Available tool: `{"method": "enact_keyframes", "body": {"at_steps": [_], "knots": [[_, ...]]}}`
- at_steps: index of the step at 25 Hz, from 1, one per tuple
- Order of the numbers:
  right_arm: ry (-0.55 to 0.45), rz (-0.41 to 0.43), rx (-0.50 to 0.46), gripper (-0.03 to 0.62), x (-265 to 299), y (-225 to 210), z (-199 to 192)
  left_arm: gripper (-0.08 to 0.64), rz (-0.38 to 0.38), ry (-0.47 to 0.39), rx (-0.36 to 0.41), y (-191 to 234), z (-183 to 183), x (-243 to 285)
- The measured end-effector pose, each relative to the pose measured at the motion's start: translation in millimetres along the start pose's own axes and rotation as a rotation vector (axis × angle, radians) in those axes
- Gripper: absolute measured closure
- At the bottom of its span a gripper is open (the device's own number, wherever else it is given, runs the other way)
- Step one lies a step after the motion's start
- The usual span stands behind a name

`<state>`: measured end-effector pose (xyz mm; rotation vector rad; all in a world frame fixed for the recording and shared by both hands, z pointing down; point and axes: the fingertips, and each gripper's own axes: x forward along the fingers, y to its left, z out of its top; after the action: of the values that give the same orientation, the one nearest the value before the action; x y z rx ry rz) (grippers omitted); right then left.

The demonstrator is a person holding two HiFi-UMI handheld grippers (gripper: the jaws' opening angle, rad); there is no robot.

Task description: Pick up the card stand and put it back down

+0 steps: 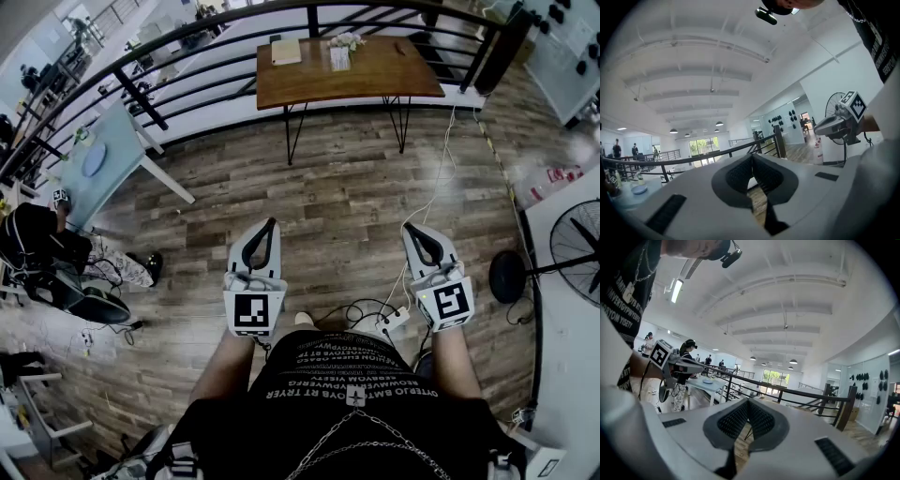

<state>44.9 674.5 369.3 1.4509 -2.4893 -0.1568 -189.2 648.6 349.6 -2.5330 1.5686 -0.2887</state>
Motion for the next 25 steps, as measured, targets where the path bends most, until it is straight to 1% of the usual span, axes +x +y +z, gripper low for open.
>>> {"method": "enact_keyframes", "body": {"at_steps": [4, 8, 11, 15, 18, 20, 22, 25], "knots": [[0.016, -0.011, 0.017, 0.578, 29, 28, 4, 0.532, -0.043, 0.015, -0.031, 25, -16, -7], [0.027, -0.035, 0.03, 0.578, 44, 49, 11, 0.532, -0.074, 0.007, -0.018, 48, -34, -8], [0.041, -0.07, 0.037, 0.577, 48, 59, 14, 0.532, -0.075, 0.004, -0.023, 68, -40, -7], [0.071, -0.101, 0.042, 0.577, 50, 66, 11, 0.532, -0.048, -0.018, -0.028, 91, -38, -5], [0.104, -0.102, 0.06, 0.577, 55, 67, 1, 0.532, -0.036, -0.01, -0.018, 99, -50, -1], [0.125, -0.098, 0.085, 0.577, 60, 63, -8, 0.532, -0.035, 0.006, -0.03, 101, -60, 4], [0.12, -0.113, 0.106, 0.577, 67, 53, -14, 0.531, -0.037, 0.018, -0.043, 103, -67, 11], [0.082, -0.151, 0.127, 0.577, 83, 30, -15, 0.531, -0.036, 0.04, -0.047, 110, -71, 30]]}}
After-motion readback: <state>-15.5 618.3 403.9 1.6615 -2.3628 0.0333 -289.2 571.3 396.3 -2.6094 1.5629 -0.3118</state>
